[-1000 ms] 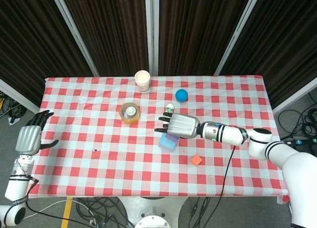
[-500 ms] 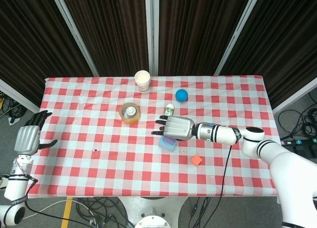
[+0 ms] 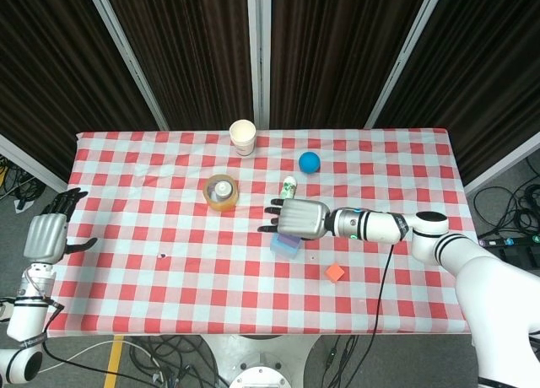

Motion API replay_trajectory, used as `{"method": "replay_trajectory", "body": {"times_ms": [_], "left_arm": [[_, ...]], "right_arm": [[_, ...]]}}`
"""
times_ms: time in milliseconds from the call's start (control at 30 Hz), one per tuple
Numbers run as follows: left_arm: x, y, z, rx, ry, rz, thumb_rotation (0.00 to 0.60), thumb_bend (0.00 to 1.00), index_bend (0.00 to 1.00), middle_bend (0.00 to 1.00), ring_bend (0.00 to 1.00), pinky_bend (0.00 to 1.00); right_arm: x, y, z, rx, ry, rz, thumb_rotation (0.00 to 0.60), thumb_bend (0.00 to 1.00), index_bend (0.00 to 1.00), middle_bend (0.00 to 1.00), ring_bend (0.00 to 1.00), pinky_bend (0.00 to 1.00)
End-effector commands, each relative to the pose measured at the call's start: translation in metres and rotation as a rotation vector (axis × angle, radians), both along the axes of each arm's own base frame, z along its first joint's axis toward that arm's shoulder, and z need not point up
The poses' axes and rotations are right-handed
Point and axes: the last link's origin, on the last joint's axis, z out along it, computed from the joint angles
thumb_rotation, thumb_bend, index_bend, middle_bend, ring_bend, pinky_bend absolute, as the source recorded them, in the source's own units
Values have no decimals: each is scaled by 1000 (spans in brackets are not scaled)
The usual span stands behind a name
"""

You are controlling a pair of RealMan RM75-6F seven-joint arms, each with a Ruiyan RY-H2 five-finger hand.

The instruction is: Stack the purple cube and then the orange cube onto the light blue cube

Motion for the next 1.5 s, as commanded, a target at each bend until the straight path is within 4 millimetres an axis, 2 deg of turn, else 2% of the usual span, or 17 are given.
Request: {"method": "replay_trajectory", "body": {"times_ms": [33, 633, 867, 1033, 1167, 1267, 1367, 1500], "left_arm": [[0, 0, 0, 1, -2, 1, 600, 106, 228, 240, 163, 287], [-1, 1, 1, 5, -20, -4, 600, 106, 228, 240, 163, 287], [-2, 1, 2, 6, -21, -1, 600, 107, 228, 240, 163, 287], [-2, 1, 2, 7, -23, -1, 600, 106, 229, 240, 163, 287], [-1, 1, 3, 10, -23, -7, 600, 107, 228, 240, 163, 287], [0, 1, 3, 11, -23, -10, 600, 106, 229, 240, 163, 287], [1, 0, 4, 12, -23, -12, 600, 106, 229, 240, 163, 287], [2, 0, 4, 14, -22, -15, 600, 105, 229, 240, 163, 287]], "right_arm": [[1, 0, -1, 3, 2, -1, 600, 158, 123, 436, 131, 190], [4, -3, -7, 4, 21, -8, 600, 121, 123, 430, 131, 196], [6, -5, -7, -9, 25, 6, 600, 9, 92, 357, 128, 196], [9, -6, -5, -15, 5, 0, 600, 0, 43, 318, 98, 196], [17, -8, 9, -36, -47, 13, 600, 0, 36, 316, 91, 196], [20, -9, 27, -76, -102, 16, 600, 0, 36, 316, 91, 196], [14, -5, 47, -103, -159, -34, 600, 0, 34, 319, 91, 196], [-4, 13, 71, -140, -205, -118, 600, 0, 52, 336, 107, 195]]}}
